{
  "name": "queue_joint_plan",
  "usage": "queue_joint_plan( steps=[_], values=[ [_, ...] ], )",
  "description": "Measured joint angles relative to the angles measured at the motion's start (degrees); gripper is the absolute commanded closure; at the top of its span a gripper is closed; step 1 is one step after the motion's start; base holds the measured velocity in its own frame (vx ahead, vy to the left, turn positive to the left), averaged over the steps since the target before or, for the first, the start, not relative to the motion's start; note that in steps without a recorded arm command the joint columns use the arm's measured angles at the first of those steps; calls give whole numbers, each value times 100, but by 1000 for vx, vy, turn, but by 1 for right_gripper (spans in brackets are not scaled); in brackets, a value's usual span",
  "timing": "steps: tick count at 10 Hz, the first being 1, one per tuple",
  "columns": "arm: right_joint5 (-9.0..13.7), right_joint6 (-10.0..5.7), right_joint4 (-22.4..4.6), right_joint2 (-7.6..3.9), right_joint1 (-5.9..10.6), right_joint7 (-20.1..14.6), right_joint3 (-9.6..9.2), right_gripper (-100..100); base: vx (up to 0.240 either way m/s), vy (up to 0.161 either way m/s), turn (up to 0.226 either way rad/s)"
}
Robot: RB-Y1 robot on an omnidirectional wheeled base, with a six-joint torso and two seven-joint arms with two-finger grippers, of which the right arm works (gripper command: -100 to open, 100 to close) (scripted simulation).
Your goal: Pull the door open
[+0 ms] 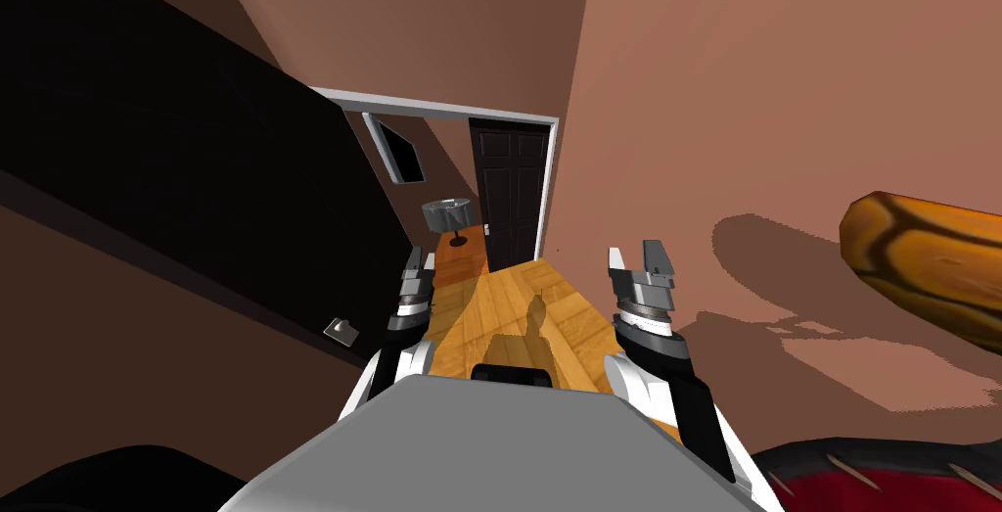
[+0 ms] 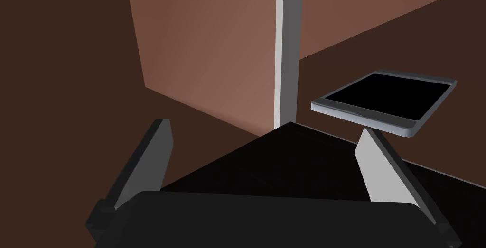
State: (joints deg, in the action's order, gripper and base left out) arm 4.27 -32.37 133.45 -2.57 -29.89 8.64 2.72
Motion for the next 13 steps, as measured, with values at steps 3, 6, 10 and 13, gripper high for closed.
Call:
queue_joint_plan(
  steps=[3,6,10,13],
  values=[
    [6,-51,-335,-40,129,-22,2,-100,107,32,95],
    [35,-91,-780,-103,331,-69,45,-100,121,41,80],
    [53,-169,-1212,-150,462,-107,56,-100,69,22,71],
    [68,-257,-1620,-184,621,-144,78,-100,91,24,75]
  ],
)
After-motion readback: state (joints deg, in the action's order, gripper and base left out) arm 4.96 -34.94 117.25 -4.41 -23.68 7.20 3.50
